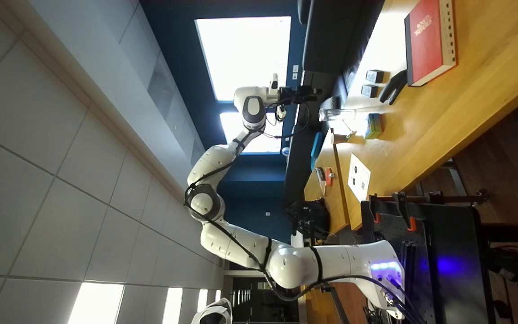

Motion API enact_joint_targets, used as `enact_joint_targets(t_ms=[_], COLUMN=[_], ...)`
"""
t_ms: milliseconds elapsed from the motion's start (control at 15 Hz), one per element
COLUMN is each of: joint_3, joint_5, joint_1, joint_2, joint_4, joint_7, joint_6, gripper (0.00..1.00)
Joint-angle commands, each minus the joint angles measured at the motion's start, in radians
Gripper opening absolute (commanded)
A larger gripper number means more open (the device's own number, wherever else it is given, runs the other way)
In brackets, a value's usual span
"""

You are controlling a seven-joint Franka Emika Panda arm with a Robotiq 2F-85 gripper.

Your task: Press down on the top of the stapler.

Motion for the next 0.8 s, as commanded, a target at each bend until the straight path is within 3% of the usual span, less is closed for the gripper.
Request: enact_joint_targets(t_ms=[0, 467, 733], joint_3=[-0.019, -0.03, -0.035], joint_5=[-0.012, -0.008, -0.001], joint_1=[0.008, 0.005, 0.0], joint_2=[0.057, 0.172, 0.225], joint_4=[0.119, 0.22, 0.258], joint_7=[-0.004, -0.018, -0.022], joint_6=[-0.065, -0.081, -0.085], gripper=[0.51, 0.01, 0.0])
